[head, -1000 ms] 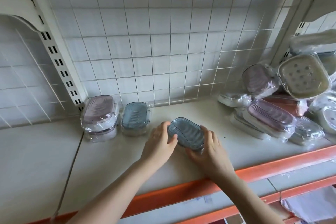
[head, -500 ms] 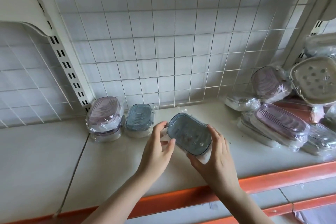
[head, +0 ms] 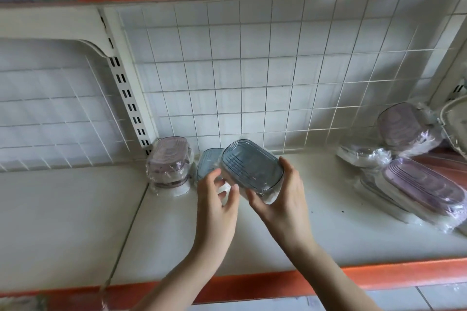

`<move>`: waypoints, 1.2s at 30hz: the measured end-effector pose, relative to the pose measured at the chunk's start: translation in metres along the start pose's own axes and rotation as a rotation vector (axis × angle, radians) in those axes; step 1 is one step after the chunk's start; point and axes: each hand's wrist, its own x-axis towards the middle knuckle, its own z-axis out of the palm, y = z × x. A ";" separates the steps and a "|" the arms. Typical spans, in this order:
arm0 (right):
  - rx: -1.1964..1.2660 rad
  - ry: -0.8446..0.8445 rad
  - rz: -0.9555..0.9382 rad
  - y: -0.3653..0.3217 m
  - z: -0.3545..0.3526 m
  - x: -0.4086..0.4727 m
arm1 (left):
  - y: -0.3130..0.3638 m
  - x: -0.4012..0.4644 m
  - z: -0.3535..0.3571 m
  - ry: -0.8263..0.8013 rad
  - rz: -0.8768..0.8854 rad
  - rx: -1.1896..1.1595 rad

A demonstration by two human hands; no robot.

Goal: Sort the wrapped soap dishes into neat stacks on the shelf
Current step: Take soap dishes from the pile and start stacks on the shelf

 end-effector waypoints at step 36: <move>0.123 -0.323 0.265 0.008 0.097 0.043 | -0.048 0.052 -0.038 -0.143 -0.190 0.357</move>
